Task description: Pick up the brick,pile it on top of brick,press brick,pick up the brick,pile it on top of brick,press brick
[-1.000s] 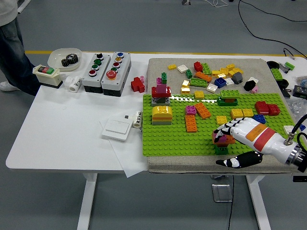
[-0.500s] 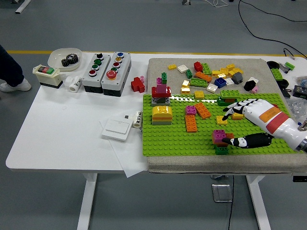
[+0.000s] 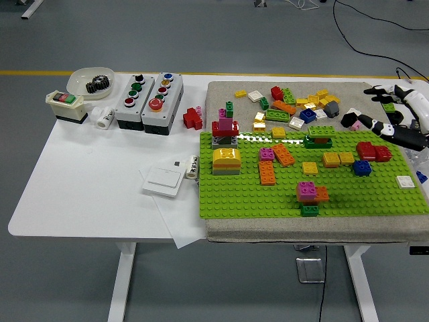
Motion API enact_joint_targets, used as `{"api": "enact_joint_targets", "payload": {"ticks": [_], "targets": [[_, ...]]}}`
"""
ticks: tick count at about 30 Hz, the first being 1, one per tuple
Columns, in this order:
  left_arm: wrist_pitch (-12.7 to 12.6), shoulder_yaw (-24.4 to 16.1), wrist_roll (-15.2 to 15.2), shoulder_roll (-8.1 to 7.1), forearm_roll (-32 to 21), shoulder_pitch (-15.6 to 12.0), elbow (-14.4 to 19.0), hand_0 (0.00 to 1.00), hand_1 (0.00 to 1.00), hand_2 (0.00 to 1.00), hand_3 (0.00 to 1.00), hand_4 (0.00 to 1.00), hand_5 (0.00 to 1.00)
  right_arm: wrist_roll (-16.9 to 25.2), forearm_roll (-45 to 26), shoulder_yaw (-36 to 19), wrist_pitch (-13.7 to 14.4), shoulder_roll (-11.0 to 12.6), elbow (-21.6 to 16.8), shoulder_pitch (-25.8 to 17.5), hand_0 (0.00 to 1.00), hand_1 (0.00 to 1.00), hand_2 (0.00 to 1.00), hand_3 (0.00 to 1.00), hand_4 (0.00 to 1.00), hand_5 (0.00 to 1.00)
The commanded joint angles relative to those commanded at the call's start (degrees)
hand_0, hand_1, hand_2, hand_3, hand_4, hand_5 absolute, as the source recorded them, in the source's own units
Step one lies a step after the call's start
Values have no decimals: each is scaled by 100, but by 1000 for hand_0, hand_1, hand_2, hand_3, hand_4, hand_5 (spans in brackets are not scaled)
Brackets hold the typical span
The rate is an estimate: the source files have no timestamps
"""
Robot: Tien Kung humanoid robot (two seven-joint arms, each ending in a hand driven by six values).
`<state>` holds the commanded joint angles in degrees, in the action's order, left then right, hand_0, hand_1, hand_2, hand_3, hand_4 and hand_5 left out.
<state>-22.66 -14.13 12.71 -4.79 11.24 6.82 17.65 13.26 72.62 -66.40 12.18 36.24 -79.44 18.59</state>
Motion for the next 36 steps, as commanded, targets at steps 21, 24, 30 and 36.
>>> {"api": "enact_joint_targets", "payload": {"ticks": [21,24,30,36], "targets": [[27,-425,215,7,609,-78,-97,746,736,743,592,646,669,-308,-2596,-1016,-1147,-401,1122,-226,945,835,862,874,998,998],[23,-413,212,11,595,-83,-90,746,736,743,592,646,669,-360,-2574,-1071,-1203,-416,1130,-259,945,835,862,874,998,998],[30,-245,127,24,418,-53,-42,746,733,738,592,646,669,-384,-2547,-1166,-1196,-401,1024,-309,938,829,861,874,998,998],[29,-202,104,26,394,-13,-14,745,733,734,593,647,671,-428,-2487,-1295,-1207,-451,932,-419,933,829,859,870,998,998]]}}
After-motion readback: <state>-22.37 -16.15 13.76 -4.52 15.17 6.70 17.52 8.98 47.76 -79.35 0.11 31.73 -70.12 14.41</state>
